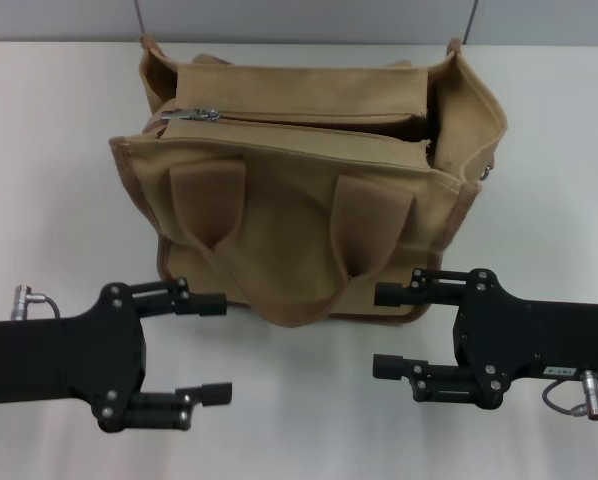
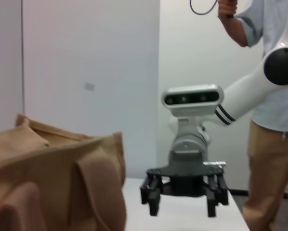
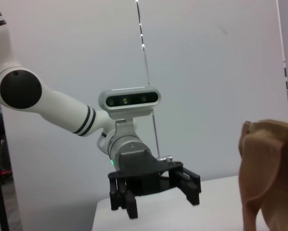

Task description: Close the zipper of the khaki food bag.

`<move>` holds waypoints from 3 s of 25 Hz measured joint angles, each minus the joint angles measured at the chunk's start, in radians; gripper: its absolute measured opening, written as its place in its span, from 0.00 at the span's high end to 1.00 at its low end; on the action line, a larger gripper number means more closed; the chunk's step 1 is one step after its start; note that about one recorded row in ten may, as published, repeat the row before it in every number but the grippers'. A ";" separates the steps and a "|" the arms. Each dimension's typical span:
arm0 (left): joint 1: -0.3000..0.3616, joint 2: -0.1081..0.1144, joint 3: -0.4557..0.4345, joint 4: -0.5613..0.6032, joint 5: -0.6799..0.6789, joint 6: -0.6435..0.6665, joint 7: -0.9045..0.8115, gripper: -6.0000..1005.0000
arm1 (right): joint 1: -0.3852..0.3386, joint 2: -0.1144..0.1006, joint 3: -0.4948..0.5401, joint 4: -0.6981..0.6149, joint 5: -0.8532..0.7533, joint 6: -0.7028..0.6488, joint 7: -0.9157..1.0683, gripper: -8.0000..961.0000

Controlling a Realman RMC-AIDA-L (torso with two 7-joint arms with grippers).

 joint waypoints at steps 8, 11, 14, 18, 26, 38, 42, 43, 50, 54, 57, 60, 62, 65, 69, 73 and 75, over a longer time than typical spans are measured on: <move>0.005 -0.007 -0.039 0.004 -0.001 0.004 0.004 0.23 | -0.001 0.002 0.007 0.000 0.001 0.007 -0.002 0.30; 0.009 -0.016 -0.153 0.003 -0.022 0.017 -0.009 0.23 | 0.002 0.002 0.006 0.005 0.002 0.008 -0.002 0.30; 0.014 -0.026 -0.296 -0.011 -0.044 0.028 -0.027 0.23 | 0.006 0.002 0.007 0.016 0.004 0.009 -0.004 0.30; 0.021 -0.063 -0.544 -0.002 -0.054 -0.014 -0.044 0.24 | 0.026 0.002 0.007 0.054 0.010 0.019 -0.017 0.30; 0.034 -0.064 -0.532 0.032 -0.031 -0.195 -0.053 0.24 | 0.034 0.002 0.008 0.093 0.028 0.021 -0.044 0.30; -0.072 -0.078 -0.470 0.009 0.052 -0.286 0.012 0.24 | 0.037 0.002 0.005 0.117 0.054 0.010 -0.057 0.30; -0.098 -0.082 -0.456 -0.011 0.044 -0.300 0.012 0.24 | 0.038 0.003 0.007 0.123 0.056 -0.004 -0.057 0.30; -0.102 -0.083 -0.454 -0.022 0.030 -0.302 0.012 0.24 | 0.036 0.003 0.007 0.124 0.060 -0.009 -0.057 0.30; -0.101 -0.081 -0.454 -0.068 -0.092 -0.307 0.011 0.25 | 0.031 0.003 0.003 0.127 0.082 -0.013 -0.057 0.30; -0.098 -0.079 -0.443 -0.069 -0.088 -0.321 0.014 0.25 | 0.030 0.003 0.008 0.129 0.083 -0.009 -0.058 0.30; -0.099 -0.078 -0.384 -0.065 -0.068 -0.348 0.025 0.25 | 0.029 0.003 0.009 0.130 0.087 -0.007 -0.073 0.30; -0.080 -0.075 -0.272 -0.014 -0.048 -0.367 0.026 0.25 | 0.029 0.003 0.009 0.135 0.093 -0.007 -0.079 0.30; -0.066 -0.074 -0.240 0.028 -0.041 -0.377 0.021 0.25 | 0.030 0.003 0.009 0.140 0.097 -0.007 -0.081 0.30; -0.057 -0.080 -0.236 0.056 -0.073 -0.409 0.015 0.25 | 0.035 0.003 0.009 0.142 0.097 -0.006 -0.082 0.30; -0.064 -0.081 -0.235 0.044 -0.142 -0.424 0.016 0.25 | 0.039 0.003 0.009 0.142 0.098 -0.005 -0.082 0.30; -0.065 -0.082 -0.231 0.021 -0.228 -0.427 0.026 0.25 | 0.040 0.003 0.009 0.149 0.103 -0.005 -0.082 0.30; -0.066 -0.082 -0.222 0.020 -0.242 -0.430 0.032 0.25 | 0.040 0.003 0.008 0.151 0.107 -0.007 -0.083 0.30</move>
